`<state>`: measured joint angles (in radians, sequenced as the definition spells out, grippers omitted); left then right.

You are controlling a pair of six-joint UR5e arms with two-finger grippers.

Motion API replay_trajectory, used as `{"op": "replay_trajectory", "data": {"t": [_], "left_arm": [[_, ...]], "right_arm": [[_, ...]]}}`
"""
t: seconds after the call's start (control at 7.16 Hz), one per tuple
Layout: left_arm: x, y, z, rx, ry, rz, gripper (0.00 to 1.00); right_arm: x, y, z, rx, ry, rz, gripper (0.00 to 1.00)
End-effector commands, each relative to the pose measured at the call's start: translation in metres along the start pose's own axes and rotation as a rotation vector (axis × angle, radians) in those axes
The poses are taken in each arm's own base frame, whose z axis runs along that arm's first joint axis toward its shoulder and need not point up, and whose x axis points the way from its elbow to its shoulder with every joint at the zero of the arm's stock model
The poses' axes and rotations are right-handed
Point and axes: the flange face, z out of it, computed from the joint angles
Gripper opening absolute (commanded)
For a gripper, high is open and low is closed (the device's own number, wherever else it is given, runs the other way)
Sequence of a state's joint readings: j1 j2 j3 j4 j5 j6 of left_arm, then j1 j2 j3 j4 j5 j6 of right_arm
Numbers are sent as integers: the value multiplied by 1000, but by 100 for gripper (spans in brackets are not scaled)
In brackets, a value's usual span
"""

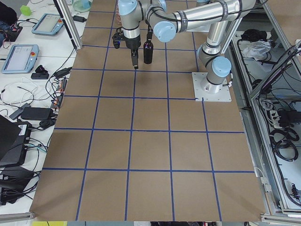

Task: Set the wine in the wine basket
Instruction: 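Lift the bottle with the right gripper and carry it to the copper rack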

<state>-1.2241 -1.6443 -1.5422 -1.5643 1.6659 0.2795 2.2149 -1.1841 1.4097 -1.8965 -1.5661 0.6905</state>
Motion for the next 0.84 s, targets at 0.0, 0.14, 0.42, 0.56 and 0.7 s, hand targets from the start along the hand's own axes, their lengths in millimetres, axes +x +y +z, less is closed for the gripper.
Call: {"op": "replay_trajectory", "data": {"t": [0.0,0.14,0.42,0.56,0.7], "left_arm": [[25,6,-10,22,1,-11,100],[47,9,-15,29,-4,-21,100],[49,10,-15,23,-5,-18,100],[49,10,-15,24,-7,-16,100],[47,10,-15,24,-10,-12,100]], "right_arm": [[1,-2,1,14,3,3,82],[2,-1,4,10,6,3,82],[2,-1,5,7,7,-3,53],[1,-1,5,8,6,-4,47],[2,-2,5,8,6,-2,47]]}}
